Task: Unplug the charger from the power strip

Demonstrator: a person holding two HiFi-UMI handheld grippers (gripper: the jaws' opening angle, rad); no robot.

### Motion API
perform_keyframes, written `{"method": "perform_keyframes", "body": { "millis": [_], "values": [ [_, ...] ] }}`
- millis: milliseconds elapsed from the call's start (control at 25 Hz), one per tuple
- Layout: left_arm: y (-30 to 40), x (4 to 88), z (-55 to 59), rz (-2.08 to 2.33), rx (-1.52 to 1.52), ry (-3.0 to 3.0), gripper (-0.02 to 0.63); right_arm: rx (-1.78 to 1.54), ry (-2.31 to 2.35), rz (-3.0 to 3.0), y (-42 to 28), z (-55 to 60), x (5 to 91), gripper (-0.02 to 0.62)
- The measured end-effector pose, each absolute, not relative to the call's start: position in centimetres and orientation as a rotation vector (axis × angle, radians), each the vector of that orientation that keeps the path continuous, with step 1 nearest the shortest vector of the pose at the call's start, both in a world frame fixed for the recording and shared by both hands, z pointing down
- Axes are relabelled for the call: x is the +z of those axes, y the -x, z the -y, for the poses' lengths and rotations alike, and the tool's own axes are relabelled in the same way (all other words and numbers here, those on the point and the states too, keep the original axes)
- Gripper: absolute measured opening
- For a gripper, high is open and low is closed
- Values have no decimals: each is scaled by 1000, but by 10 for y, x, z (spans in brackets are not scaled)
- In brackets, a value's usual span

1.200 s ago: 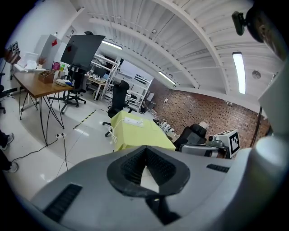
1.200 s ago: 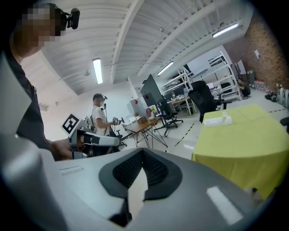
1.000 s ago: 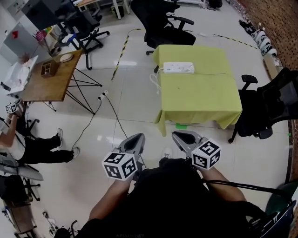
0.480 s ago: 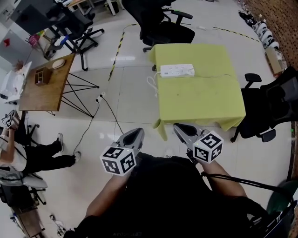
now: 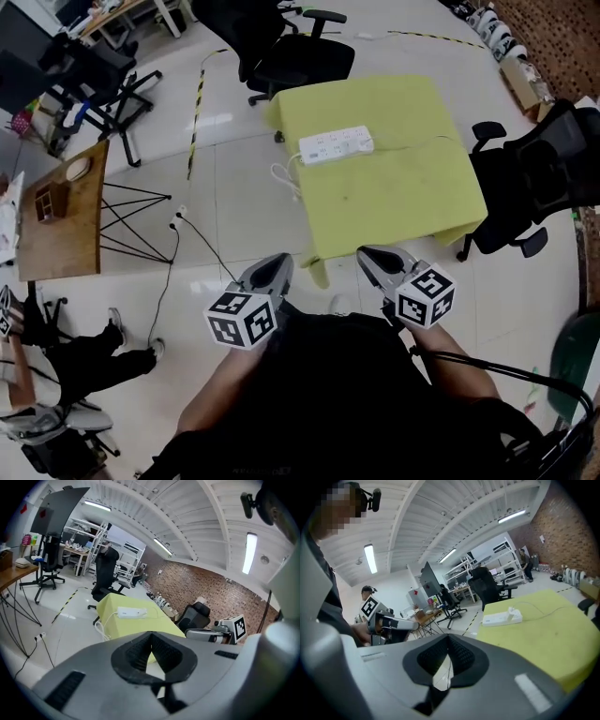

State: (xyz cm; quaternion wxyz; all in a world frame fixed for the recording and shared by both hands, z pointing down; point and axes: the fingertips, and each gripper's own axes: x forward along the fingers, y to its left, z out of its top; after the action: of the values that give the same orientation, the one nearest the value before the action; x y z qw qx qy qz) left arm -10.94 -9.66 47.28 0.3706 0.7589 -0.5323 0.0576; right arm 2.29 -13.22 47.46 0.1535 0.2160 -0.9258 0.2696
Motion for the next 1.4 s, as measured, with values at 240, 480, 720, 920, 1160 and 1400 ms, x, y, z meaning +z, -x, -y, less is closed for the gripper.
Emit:
{"method": "perform_keyframes", "body": {
  "millis": [240, 480, 720, 920, 1160, 1400],
  "values": [
    [152, 471, 158, 1202, 221, -2078, 6, 819, -863, 2597, 13, 171, 473, 3],
    [205, 471, 213, 1073, 260, -2175, 6, 830, -1005, 2572, 78, 194, 463, 3],
    [222, 482, 233, 893, 302, -2230, 6, 899, -1219, 2465, 88, 203, 467, 3],
    [219, 487, 244, 802, 312, -2261, 6, 925, -1364, 2390, 71, 210, 466, 3],
    [217, 493, 263, 795, 316, -2257, 6, 904, -1414, 2365, 55, 238, 467, 3],
    [207, 497, 285, 851, 327, -2232, 6, 900, -1382, 2381, 38, 277, 479, 3]
  ]
}}
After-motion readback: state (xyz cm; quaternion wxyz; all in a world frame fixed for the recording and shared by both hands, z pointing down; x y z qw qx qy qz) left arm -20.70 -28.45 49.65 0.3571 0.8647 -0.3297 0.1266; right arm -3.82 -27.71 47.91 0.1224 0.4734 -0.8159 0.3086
